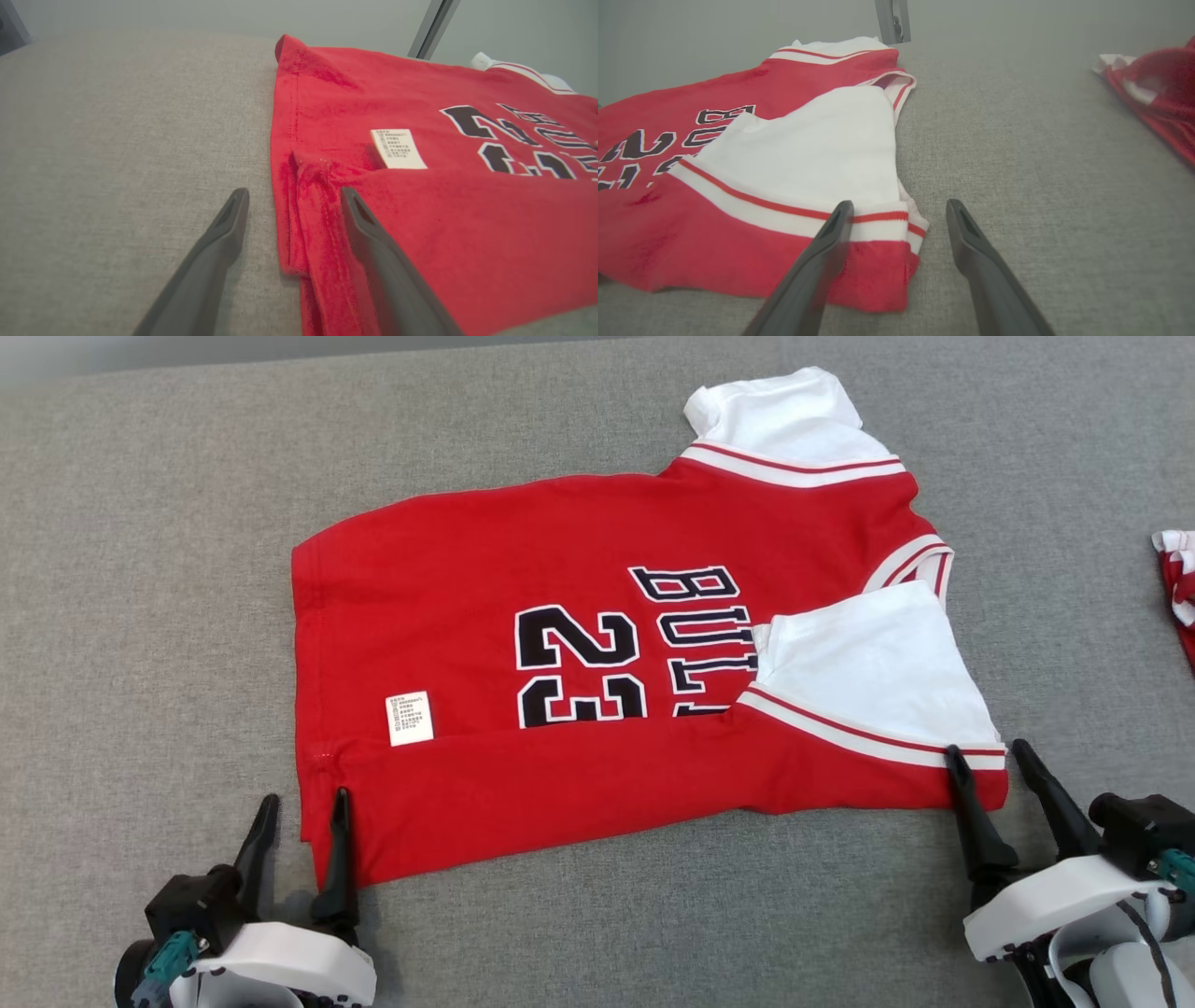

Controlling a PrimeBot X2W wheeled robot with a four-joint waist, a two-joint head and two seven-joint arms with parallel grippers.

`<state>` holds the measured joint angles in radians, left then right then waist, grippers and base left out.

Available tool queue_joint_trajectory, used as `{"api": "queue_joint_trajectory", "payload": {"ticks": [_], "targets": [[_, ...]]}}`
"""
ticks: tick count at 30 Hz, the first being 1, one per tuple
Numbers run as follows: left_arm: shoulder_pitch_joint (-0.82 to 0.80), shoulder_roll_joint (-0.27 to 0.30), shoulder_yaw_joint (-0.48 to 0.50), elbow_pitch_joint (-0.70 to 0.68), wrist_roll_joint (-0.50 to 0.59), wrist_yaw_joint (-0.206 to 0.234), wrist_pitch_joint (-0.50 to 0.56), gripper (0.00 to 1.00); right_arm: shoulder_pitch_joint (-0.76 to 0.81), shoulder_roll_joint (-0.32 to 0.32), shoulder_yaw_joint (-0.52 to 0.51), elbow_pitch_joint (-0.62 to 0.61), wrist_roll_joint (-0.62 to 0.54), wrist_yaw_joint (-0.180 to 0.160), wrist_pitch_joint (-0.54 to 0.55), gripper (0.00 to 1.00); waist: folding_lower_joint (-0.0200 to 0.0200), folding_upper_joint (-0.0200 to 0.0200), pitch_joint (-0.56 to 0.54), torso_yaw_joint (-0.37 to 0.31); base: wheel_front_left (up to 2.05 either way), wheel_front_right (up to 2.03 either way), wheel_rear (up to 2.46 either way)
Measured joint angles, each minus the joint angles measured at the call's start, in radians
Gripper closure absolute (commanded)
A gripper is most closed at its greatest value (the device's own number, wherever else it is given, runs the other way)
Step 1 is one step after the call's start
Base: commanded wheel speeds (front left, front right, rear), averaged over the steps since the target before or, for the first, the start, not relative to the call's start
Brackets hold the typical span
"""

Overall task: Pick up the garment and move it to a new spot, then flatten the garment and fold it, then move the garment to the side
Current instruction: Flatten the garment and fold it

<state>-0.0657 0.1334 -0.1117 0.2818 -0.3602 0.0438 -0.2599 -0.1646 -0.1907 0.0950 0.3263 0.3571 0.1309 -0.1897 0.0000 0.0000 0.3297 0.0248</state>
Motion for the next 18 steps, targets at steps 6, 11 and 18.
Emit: {"api": "queue_joint_trajectory", "payload": {"ticks": [6,11,18], "targets": [[-0.025,-0.014,-0.015,0.118,-0.021,-0.038,-0.005,0.00,-0.021,0.002,0.043,0.063,0.037,0.000,-0.004,0.00,0.0000,0.0000,0.021,0.003,0.00,0.00,0.00],[-0.050,-0.021,-0.005,0.161,-0.079,-0.062,0.020,0.00,-0.053,-0.008,0.072,0.099,0.074,0.000,-0.001,0.57,0.0000,0.0001,0.028,0.000,0.00,0.00,0.00],[-0.076,-0.021,-0.013,0.157,-0.135,-0.097,0.116,1.00,-0.058,-0.011,0.084,0.090,0.111,0.003,0.009,1.00,0.0000,0.0001,0.034,0.007,0.00,0.00,0.00]]}}
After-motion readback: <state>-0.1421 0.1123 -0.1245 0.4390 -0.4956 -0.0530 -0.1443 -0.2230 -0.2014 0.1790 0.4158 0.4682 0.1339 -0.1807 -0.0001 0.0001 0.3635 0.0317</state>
